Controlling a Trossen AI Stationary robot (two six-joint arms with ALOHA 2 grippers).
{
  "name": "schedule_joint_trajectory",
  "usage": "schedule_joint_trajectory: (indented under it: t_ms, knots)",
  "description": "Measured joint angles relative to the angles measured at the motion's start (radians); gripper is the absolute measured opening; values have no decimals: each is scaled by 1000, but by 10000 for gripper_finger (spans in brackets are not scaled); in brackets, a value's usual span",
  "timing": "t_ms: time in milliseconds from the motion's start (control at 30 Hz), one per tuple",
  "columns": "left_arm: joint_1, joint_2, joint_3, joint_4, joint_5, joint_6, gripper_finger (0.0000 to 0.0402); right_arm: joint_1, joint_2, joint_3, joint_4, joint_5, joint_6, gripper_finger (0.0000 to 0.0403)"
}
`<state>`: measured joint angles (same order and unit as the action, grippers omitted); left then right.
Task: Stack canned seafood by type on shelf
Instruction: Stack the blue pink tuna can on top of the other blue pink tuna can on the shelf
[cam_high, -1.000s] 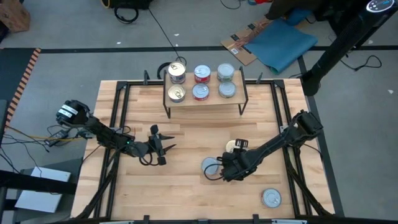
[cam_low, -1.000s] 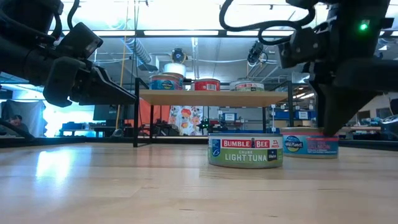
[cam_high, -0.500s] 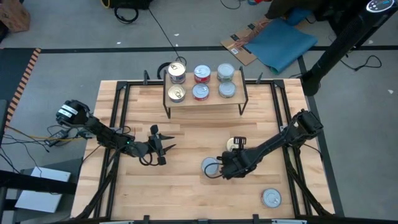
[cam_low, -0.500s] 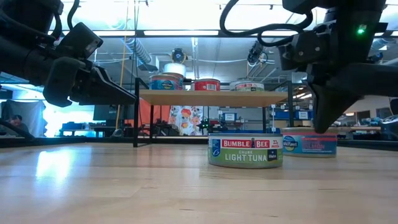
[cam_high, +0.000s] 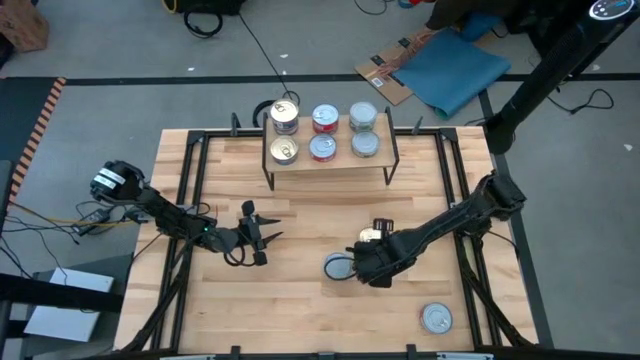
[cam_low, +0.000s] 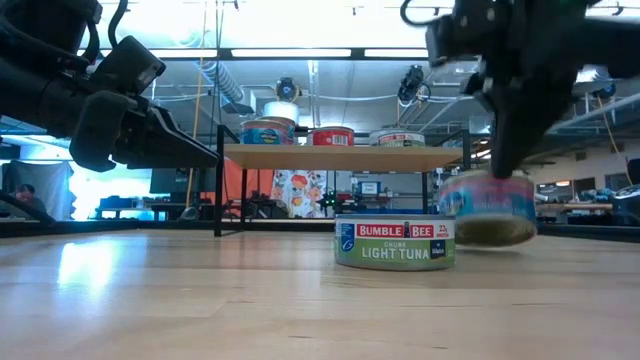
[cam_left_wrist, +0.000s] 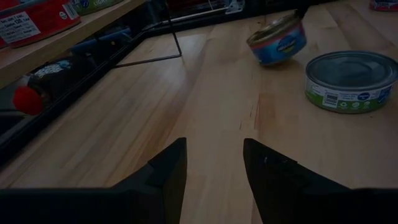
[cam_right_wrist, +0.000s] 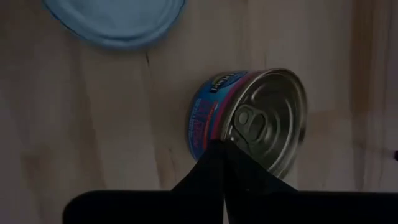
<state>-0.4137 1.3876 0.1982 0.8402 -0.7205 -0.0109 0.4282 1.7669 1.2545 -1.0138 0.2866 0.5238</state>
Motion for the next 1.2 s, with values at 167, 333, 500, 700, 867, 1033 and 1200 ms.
schedule_joint_trajectory:
  t_ms: [167,333,500,700,867,1033,1200]
  knots:
    - [0,0,0,0,0,0,163,-16,-80,0,29,-31,22,1]
    - [0,0,0,0,0,0,163,-45,-159,0,91,-58,74,0]
    - [0,0,0,0,0,0,163,-95,-200,1,199,-163,191,0]
    - [0,0,0,0,0,-1,163,-142,-176,2,377,-285,158,0]
    - [0,0,0,1,10,-1,163,-196,-116,2,471,-338,115,0]
    - [-1,0,0,0,29,-7,163,-237,-61,2,590,-499,154,0]
    - [-1,0,0,1,30,-7,163,-255,-49,2,714,-604,153,0]
